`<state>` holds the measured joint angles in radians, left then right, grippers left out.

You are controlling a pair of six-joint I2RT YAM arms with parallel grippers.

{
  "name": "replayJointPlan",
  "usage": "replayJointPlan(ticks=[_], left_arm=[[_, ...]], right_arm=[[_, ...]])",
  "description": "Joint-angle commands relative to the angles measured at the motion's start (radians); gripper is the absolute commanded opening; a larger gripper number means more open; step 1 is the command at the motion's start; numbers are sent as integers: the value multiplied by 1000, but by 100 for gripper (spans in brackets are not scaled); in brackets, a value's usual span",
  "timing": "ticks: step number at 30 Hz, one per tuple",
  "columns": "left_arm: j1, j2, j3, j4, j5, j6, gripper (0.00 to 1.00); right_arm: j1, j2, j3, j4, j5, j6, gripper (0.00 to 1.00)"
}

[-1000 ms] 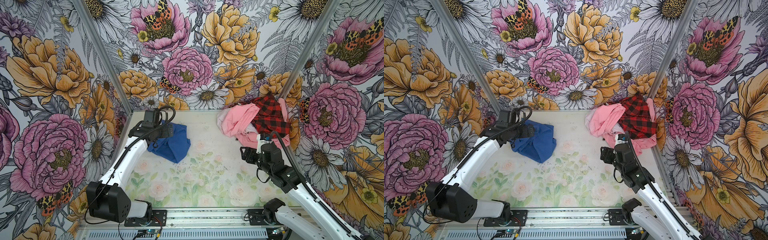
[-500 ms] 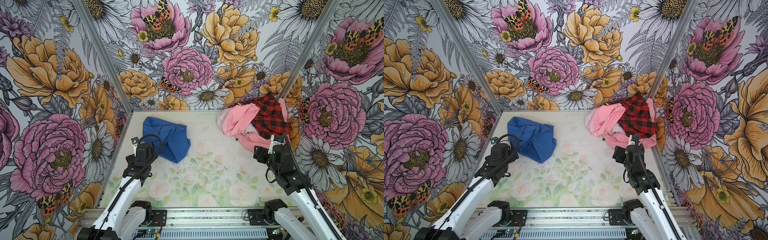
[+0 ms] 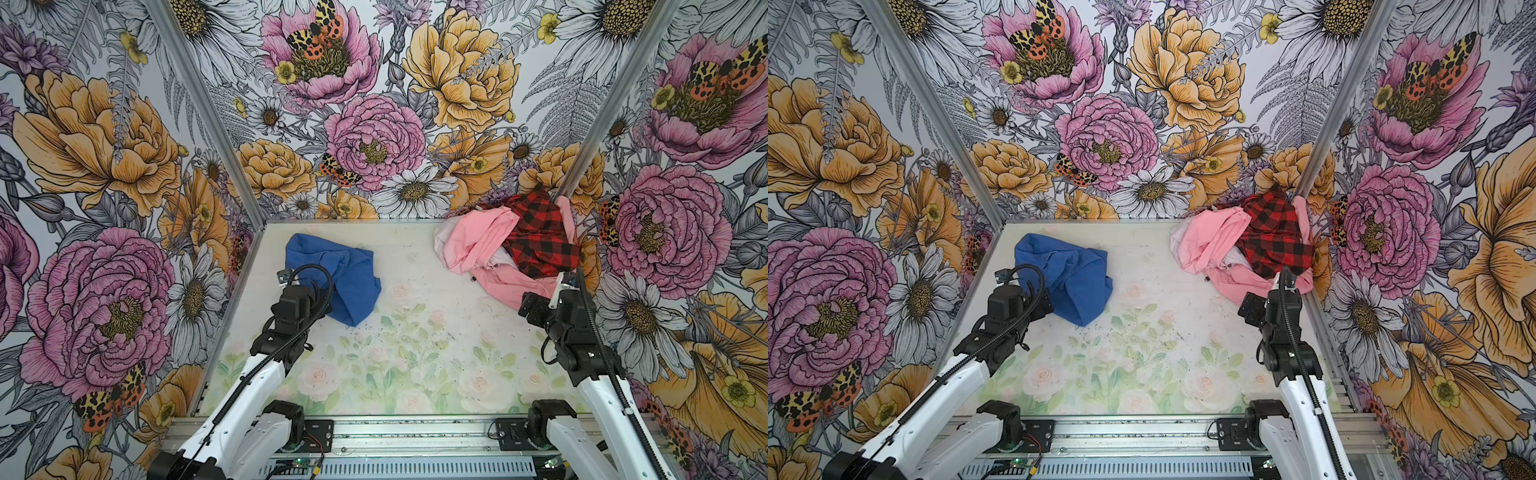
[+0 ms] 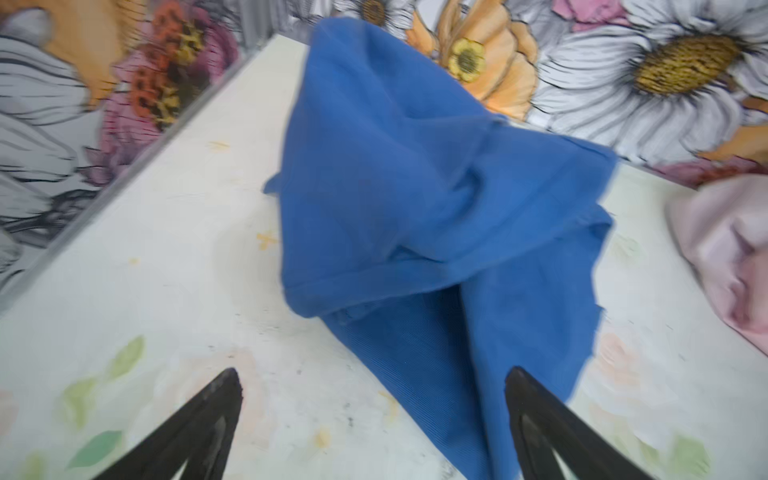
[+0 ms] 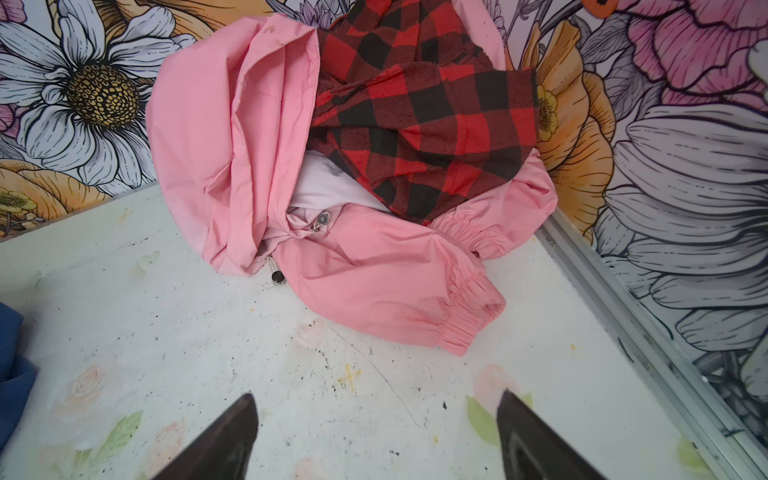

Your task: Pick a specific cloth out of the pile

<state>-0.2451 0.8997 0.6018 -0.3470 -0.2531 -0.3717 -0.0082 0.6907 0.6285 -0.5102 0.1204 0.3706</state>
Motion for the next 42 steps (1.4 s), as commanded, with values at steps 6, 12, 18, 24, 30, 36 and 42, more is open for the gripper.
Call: replayJointPlan(ticks=[6,12,18,24,30,36,42], left_arm=[[-25,297,185,-291,331,-4,99],[-91,526,253,-329,303,-15,93],[-37,738,331,-236,250,-30,89],[31,841,449,-196,125,-27,85],[98,973,595,-162,120,72,85],[36,740,491,-115,114,118,99],[-19,371,246,-117,97,65,99]], right_arm=[[-4,47,-24,39,-137,33,89],[-4,32,-43,48,-135,38,89],[-5,40,-34,48,-131,33,89],[-6,37,-25,48,-113,30,89],[-9,47,-8,48,-118,27,89],[-13,54,-7,51,-64,-13,90],[-56,91,-1,79,-47,-43,90]])
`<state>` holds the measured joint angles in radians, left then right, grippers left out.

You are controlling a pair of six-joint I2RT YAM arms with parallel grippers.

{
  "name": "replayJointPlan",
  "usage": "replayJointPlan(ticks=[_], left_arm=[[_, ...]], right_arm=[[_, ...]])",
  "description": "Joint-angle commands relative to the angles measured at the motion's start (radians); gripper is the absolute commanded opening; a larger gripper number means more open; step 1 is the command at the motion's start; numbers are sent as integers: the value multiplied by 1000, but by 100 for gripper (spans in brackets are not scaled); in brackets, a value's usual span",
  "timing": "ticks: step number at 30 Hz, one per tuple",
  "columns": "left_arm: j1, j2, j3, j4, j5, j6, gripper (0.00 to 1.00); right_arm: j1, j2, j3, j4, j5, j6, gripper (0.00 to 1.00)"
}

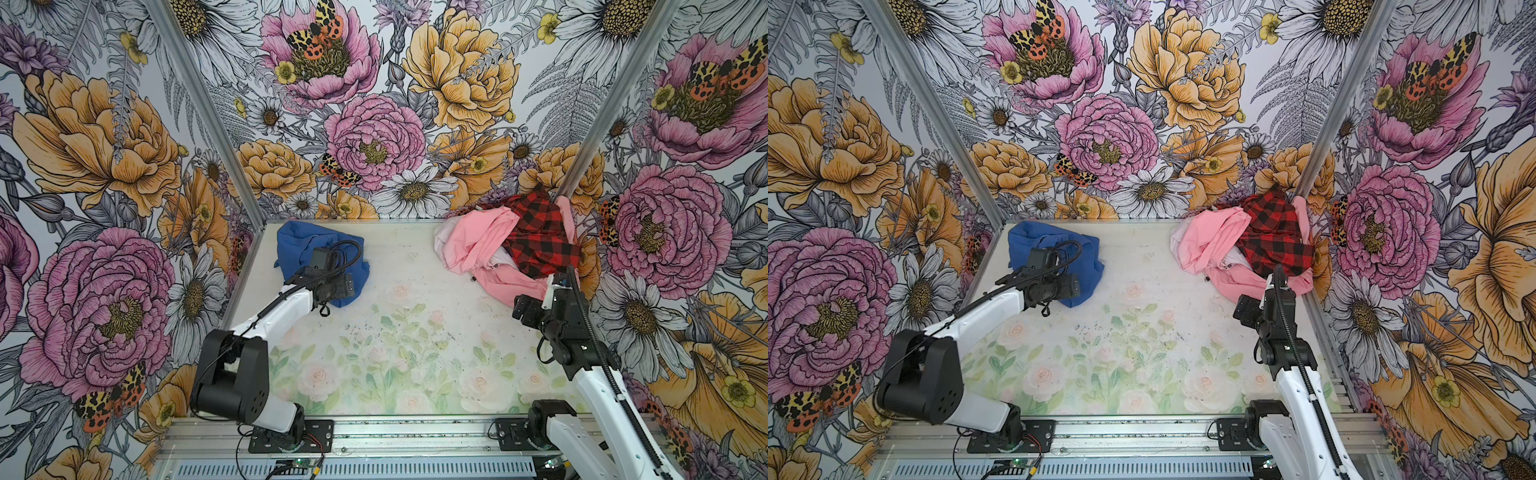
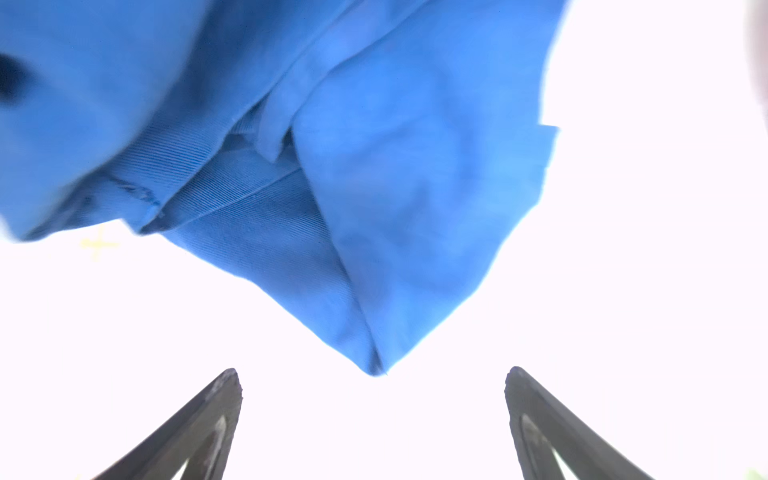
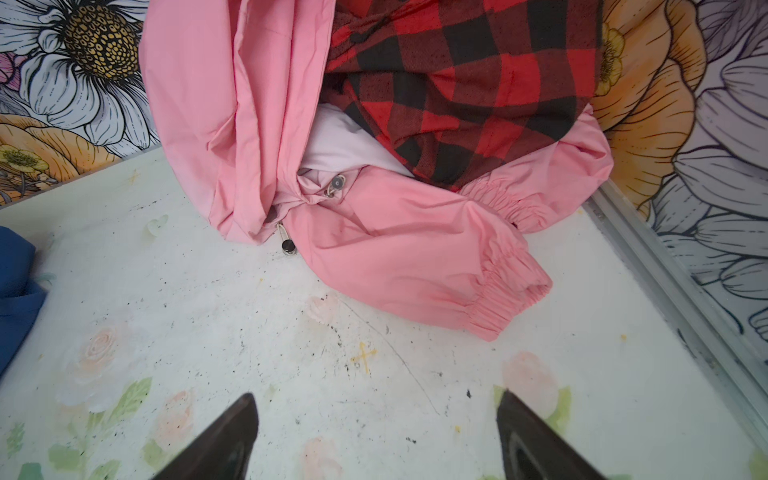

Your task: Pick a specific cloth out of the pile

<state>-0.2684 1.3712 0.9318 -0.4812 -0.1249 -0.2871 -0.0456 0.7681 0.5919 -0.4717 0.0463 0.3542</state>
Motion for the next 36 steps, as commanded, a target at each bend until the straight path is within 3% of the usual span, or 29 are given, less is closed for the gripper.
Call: replayJointPlan(ticks=[1,4,7,9,11,13,16,22,25,28,32,36], left_arm=[[2,-153,-125,19,-44,-31,99],[-5,-307,-249,128,-168,-24,99],[-6,-428,-468,504,-333,106,99],[21,-472,-524,623,-370,155,99],[47,-475,-627,853,-385,219,99],[96,-417,-733,1107,-351,237,99],[175,-279,-782,1296,-244,225,99],[198,-136,-687,1308,-128,219,99],[189,-88,-601,1190,-140,229,99],[183,-70,-598,1212,-133,267,99],[178,-27,-708,1504,-149,350,99],[187,243,-749,1884,-118,364,99]], right_arm=[[-31,23,36,53,29,-21,90],[-59,48,14,148,33,1,90],[-63,58,-69,351,6,-47,90],[-65,57,-133,482,5,-74,90],[-65,58,-201,605,-5,-124,90],[-65,67,-275,733,-11,-148,89],[-66,128,-352,855,-14,-135,89],[-65,225,-369,954,-40,-158,89],[-67,311,-333,995,-70,-186,90],[-67,401,-304,1068,-117,-202,89],[-68,496,-378,1392,-82,-212,90],[-69,657,-406,1629,-95,-208,90]])
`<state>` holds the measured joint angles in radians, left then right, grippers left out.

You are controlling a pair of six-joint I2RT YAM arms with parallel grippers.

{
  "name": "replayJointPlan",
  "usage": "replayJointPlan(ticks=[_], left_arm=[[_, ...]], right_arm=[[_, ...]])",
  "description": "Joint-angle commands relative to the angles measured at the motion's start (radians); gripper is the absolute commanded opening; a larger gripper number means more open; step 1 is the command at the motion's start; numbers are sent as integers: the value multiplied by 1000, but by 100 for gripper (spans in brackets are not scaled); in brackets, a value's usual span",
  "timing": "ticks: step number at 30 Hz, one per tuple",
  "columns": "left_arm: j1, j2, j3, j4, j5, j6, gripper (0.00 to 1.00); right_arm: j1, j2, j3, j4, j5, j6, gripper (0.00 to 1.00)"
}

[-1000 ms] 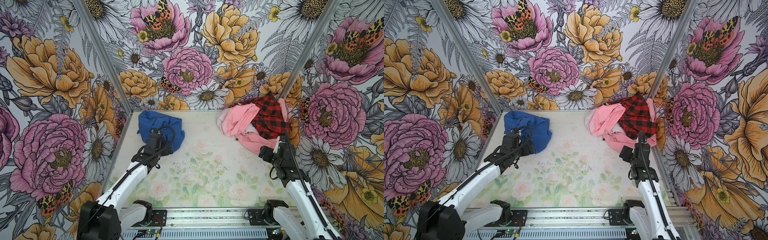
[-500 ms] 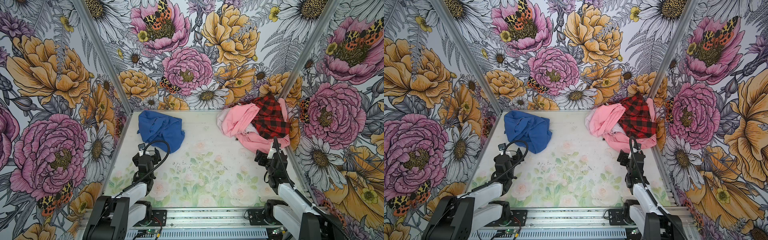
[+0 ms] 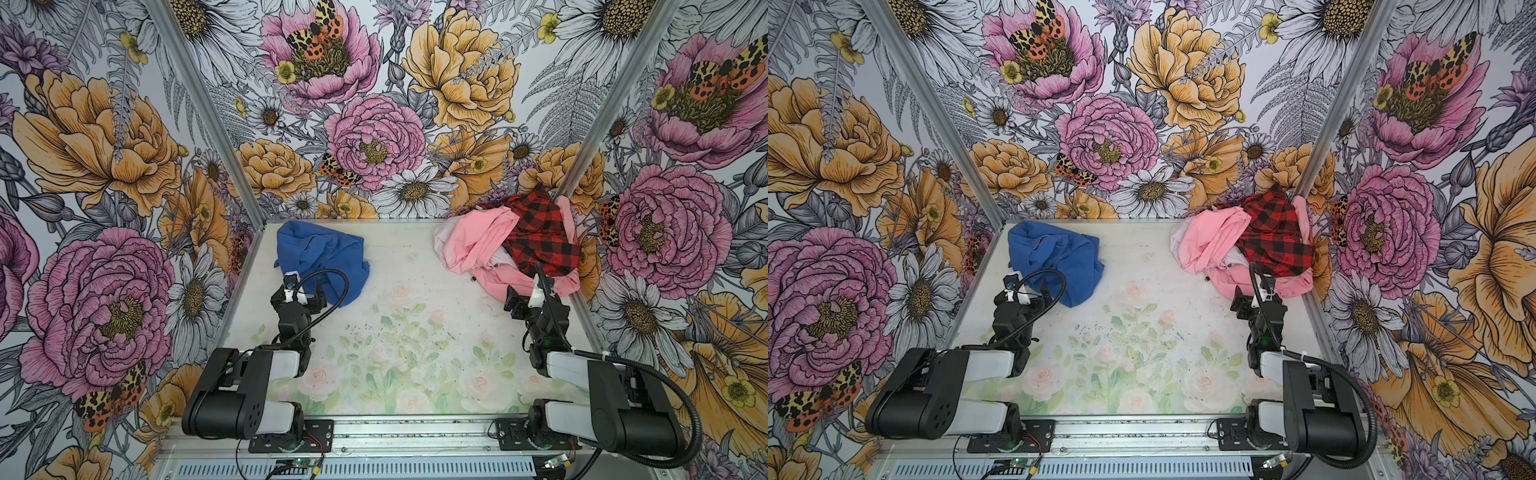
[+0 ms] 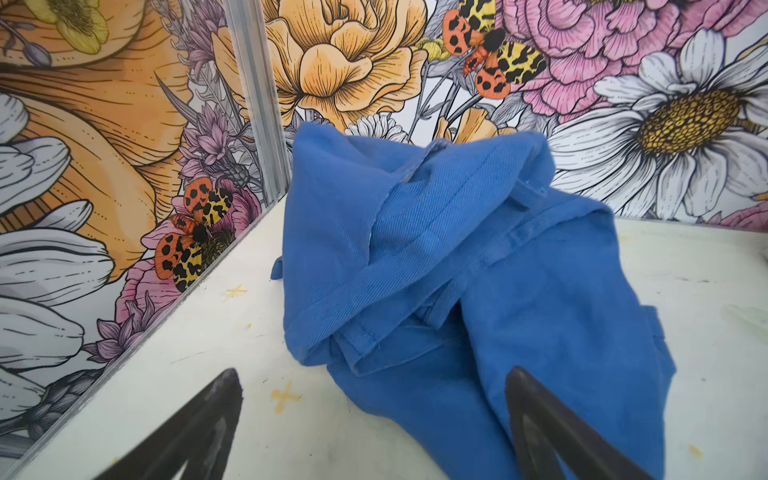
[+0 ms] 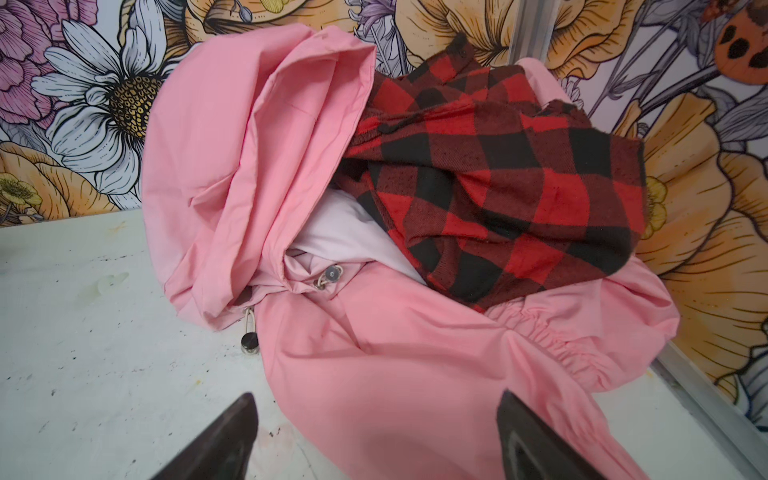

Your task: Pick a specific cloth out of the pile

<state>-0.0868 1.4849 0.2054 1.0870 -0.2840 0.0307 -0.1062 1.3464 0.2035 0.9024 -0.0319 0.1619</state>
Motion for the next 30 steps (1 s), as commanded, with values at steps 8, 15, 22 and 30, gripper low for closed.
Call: replayJointPlan(ticks=[8,15,22,30], left_arm=[[4,72,92,15,-7,29,99],[16,74,120,-34,2,17,99],[25,72,140,-76,9,7,99],[41,70,149,-95,-38,-28,99]], right_arm=[[-8,205,46,261,-32,-12,92],[47,192,182,-13,23,-61,99],[46,192,181,-12,21,-61,99],[47,194,186,-20,21,-63,99]])
